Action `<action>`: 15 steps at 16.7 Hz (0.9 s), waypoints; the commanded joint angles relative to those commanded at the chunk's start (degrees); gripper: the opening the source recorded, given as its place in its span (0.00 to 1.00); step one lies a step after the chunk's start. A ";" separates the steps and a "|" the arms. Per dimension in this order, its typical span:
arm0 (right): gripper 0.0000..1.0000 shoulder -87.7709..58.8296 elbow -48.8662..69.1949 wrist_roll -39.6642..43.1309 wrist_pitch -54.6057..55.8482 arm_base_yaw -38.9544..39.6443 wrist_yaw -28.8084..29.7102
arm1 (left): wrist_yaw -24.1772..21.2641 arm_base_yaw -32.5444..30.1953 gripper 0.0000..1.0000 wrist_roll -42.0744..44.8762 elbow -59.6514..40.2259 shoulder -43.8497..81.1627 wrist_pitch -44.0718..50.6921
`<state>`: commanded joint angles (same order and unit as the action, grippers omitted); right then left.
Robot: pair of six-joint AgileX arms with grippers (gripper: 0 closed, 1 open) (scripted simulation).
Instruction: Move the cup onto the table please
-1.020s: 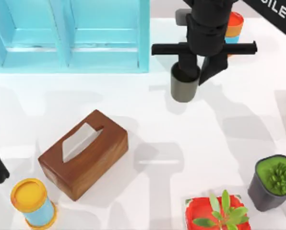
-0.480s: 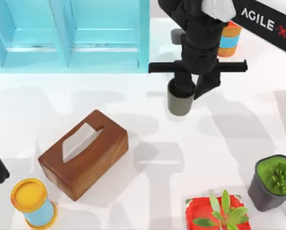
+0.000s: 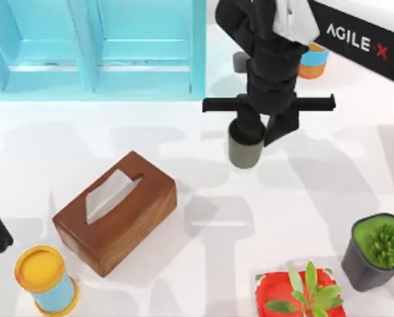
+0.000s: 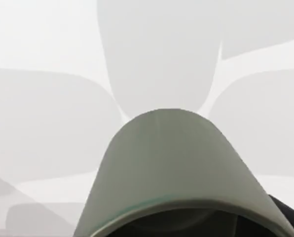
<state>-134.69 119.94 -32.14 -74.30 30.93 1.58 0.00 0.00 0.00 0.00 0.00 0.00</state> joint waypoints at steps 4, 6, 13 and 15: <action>0.38 0.00 0.00 0.00 0.00 0.00 0.00 | 0.00 0.00 1.00 0.00 0.00 0.00 0.00; 0.53 0.00 0.00 0.00 0.00 0.00 0.00 | 0.00 0.00 1.00 0.00 0.00 0.00 0.00; 1.00 0.00 0.00 0.00 0.00 0.00 0.00 | 0.00 0.00 1.00 0.00 0.00 0.00 0.00; 1.00 0.00 0.00 0.00 0.00 0.00 0.00 | 0.00 0.00 1.00 0.00 0.00 0.00 0.00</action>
<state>-134.69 119.94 -32.14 -74.30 30.93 1.58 0.00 0.00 0.00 0.00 0.00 0.00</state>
